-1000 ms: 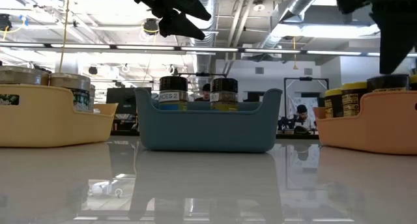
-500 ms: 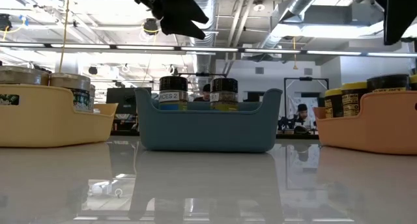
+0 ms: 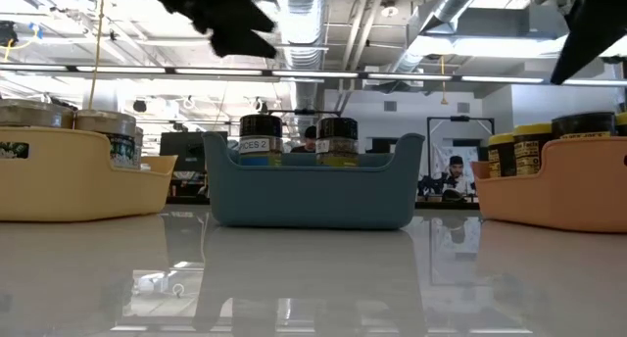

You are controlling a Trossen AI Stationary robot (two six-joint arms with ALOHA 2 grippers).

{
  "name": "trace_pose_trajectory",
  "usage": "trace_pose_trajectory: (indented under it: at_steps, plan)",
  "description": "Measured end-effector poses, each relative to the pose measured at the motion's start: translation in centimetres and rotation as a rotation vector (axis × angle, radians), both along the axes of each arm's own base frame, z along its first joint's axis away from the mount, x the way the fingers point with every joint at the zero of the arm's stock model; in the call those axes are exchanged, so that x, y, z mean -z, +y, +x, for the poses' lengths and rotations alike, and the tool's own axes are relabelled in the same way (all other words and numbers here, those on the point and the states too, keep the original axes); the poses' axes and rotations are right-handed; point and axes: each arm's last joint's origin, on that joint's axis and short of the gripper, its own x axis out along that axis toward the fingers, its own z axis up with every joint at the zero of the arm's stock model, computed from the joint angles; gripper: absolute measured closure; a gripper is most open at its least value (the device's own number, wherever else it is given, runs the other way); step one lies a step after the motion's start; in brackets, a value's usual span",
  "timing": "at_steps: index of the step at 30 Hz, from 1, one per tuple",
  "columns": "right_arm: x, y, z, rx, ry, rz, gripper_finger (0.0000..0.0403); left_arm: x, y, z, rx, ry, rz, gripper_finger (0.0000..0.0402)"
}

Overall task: Sort spices by type
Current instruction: Return to Home Position

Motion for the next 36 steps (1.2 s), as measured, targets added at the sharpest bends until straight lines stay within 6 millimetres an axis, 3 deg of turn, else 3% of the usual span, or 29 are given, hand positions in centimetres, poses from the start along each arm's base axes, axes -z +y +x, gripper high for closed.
trace_pose_trajectory:
  at_steps: [9, 15, 22, 36]
  plan:
    - [0.7, -3.1, -3.2, -0.108, -0.322, -0.024, 0.0028, 1.4, 0.0, -7.4, 0.0, -0.228, 0.004, 0.0095]
    - [2.0, -4.5, -4.6, -0.168, -0.413, -0.038, 0.0028, 2.8, 0.0, -10.8, -0.004, -0.331, -0.008, 0.0095]
    - [3.5, -6.1, -5.5, -0.2, -0.571, -0.054, 0.0028, 3.8, 0.0, -13.0, 0.008, -0.394, -0.019, 0.0095]
    - [4.0, -8.7, -6.3, -0.261, -0.803, -0.052, 0.0028, 4.1, -0.2, -15.2, 0.064, -0.385, -0.029, 0.0095]
